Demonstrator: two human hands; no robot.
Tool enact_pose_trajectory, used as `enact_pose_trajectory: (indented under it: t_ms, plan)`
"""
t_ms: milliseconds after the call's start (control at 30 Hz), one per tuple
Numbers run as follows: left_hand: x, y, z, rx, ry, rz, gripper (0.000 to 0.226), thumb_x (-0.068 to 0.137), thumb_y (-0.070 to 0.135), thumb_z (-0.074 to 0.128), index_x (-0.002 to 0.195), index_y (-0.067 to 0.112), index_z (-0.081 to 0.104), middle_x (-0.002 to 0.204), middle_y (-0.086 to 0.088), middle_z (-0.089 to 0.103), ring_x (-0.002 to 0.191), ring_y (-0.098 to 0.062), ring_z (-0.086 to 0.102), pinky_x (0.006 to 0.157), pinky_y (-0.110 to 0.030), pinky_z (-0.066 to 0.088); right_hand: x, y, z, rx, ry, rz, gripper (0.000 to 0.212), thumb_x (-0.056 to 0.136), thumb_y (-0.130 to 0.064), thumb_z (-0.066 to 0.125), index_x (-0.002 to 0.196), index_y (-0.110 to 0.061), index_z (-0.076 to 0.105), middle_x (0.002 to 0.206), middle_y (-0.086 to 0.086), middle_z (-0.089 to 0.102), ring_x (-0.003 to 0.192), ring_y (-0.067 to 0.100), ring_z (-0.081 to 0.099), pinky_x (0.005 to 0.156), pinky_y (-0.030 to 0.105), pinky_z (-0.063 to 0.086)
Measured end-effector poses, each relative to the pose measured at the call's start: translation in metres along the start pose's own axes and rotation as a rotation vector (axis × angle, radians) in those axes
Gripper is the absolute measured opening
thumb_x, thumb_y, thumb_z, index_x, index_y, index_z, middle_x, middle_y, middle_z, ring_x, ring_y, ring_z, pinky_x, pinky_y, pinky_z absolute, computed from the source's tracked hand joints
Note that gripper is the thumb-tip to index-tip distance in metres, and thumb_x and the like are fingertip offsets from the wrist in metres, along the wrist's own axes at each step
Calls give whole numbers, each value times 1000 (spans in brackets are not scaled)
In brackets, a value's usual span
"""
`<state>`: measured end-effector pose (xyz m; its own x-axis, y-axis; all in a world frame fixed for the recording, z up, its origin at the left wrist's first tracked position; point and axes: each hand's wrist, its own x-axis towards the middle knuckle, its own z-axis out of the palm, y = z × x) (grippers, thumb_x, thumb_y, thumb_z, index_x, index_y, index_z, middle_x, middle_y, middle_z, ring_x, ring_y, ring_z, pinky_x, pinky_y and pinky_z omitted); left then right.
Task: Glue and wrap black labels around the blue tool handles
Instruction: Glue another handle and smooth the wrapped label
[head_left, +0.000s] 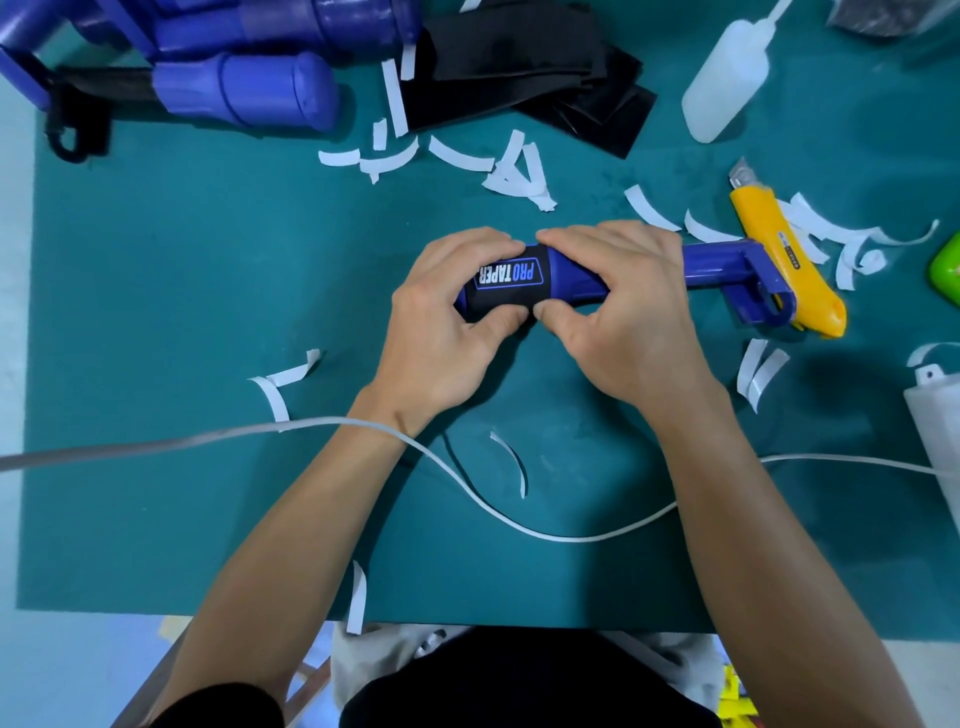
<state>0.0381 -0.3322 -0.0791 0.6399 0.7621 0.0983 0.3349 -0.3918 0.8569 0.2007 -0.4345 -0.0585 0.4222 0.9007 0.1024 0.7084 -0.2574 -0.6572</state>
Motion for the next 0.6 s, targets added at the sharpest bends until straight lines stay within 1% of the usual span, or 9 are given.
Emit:
enact_pose_trajectory:
  t_ms: [67, 167, 233, 300, 367, 433, 467, 600]
  plan:
    - [0, 0, -1, -1, -5, 1, 51, 76, 6, 84, 125, 15, 72, 128, 4, 67, 127, -14, 58, 111, -34, 45, 1, 0, -1, -1, -14, 6, 50, 78, -26, 80, 126, -15, 73, 118, -5, 73, 113, 21, 57, 105, 29, 26]
    - [2, -3, -6, -22, -56, 5, 51, 82, 9, 84, 130, 15, 70, 132, 3, 65, 131, -15, 57, 113, -38, 45, 4, 3, -3, -11, -37, 11, 50, 81, -31, 78, 129, -19, 71, 119, -8, 73, 115, 20, 58, 107, 28, 24]
    - [4, -7, -12, -47, -115, 2, 52, 86, 10, 82, 135, 17, 68, 139, 4, 62, 139, -15, 53, 118, -37, 41, 5, 4, -3, -27, -43, 5, 50, 82, -37, 77, 130, -21, 71, 120, -9, 72, 116, 19, 58, 108, 27, 23]
    - [7, -12, -19, -81, -172, 0, 54, 89, 9, 80, 139, 21, 65, 147, 8, 57, 146, -12, 46, 122, -36, 36, 6, 4, -3, -49, -52, -2, 54, 83, -47, 75, 131, -22, 70, 121, -10, 72, 116, 18, 58, 108, 28, 23]
    - [8, -15, -24, -123, -201, -19, 56, 89, 5, 77, 139, 27, 63, 152, 11, 53, 149, -11, 43, 123, -42, 36, 8, 4, -2, -57, -51, -3, 56, 82, -52, 73, 129, -21, 71, 121, -9, 72, 115, 18, 58, 106, 30, 24]
    - [10, -16, -26, -164, -207, -45, 56, 88, 2, 75, 137, 27, 64, 152, 10, 54, 147, -13, 45, 121, -46, 40, 10, 4, -2, -50, -52, 3, 55, 83, -53, 72, 128, -21, 71, 120, -8, 72, 113, 19, 58, 105, 29, 23]
    - [10, -15, -26, -173, -202, -49, 55, 88, 2, 75, 136, 27, 65, 150, 8, 56, 145, -14, 48, 119, -47, 42, 11, 4, -2, -46, -54, 4, 54, 83, -53, 72, 127, -21, 71, 119, -8, 72, 113, 19, 58, 104, 29, 23]
    - [9, -15, -23, -167, -169, -29, 52, 87, -1, 75, 131, 26, 67, 140, 4, 64, 136, -16, 56, 115, -42, 45, 11, 4, -2, -35, -50, 2, 48, 83, -51, 72, 123, -23, 72, 113, -10, 72, 109, 18, 57, 101, 27, 22]
